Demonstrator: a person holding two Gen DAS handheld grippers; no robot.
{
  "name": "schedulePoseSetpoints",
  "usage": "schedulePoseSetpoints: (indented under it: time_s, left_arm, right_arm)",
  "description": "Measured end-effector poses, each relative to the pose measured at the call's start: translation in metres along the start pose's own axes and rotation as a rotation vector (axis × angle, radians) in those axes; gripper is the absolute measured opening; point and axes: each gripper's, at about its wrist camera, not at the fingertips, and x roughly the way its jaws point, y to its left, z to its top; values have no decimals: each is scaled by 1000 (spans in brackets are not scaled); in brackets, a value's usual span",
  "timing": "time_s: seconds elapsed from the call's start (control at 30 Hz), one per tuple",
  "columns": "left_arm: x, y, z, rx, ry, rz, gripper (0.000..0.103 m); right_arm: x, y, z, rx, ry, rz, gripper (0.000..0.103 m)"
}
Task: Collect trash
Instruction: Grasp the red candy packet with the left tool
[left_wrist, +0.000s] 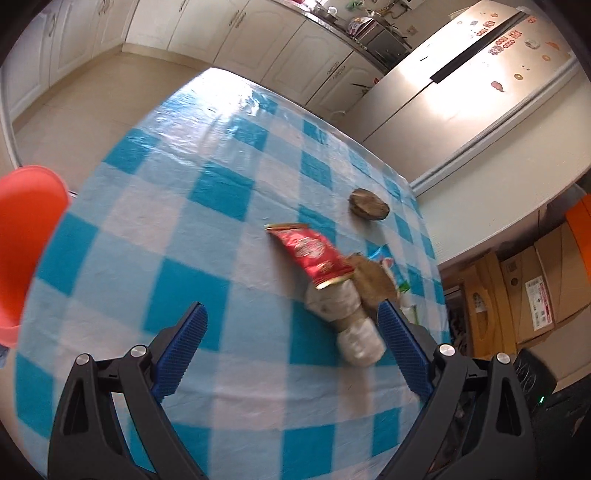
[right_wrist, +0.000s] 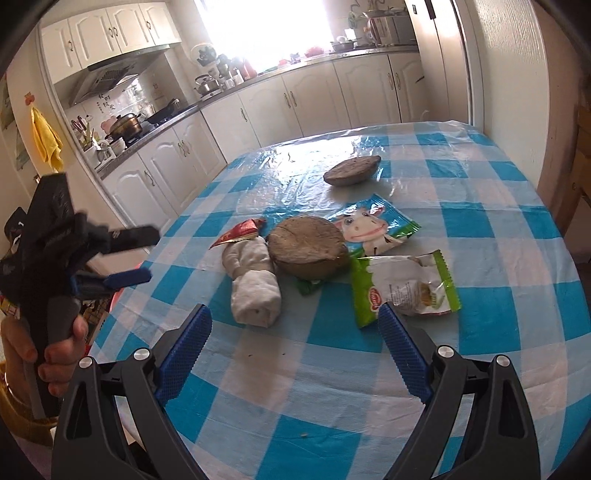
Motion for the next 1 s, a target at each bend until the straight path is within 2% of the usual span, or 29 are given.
schedulePoseSetpoints:
  time_s: [0.17, 0.3, 0.63, 0.8, 0.9, 1.0]
  left_arm:
    - [41, -20, 14, -8, 50, 42, 94]
    - [66, -33, 25, 26, 67, 90, 94]
    - [91, -42, 34, 97, 67, 219, 92]
    - [91, -44, 34, 141, 55, 275, 78]
    - [91, -45, 34, 157, 46, 292, 72]
    - [90, -45, 33, 182, 42, 294, 62]
  right_arm:
    - [7, -9, 5, -16, 28, 20, 91]
    - [12, -9, 8, -33, 48, 31, 91]
    - [27, -12, 15, -38, 80, 81, 91]
    - [33, -3, 12, -41, 99, 127, 91]
    - [38, 2, 10, -46, 112, 134, 91]
    - [37, 2, 12, -48, 107, 127, 91]
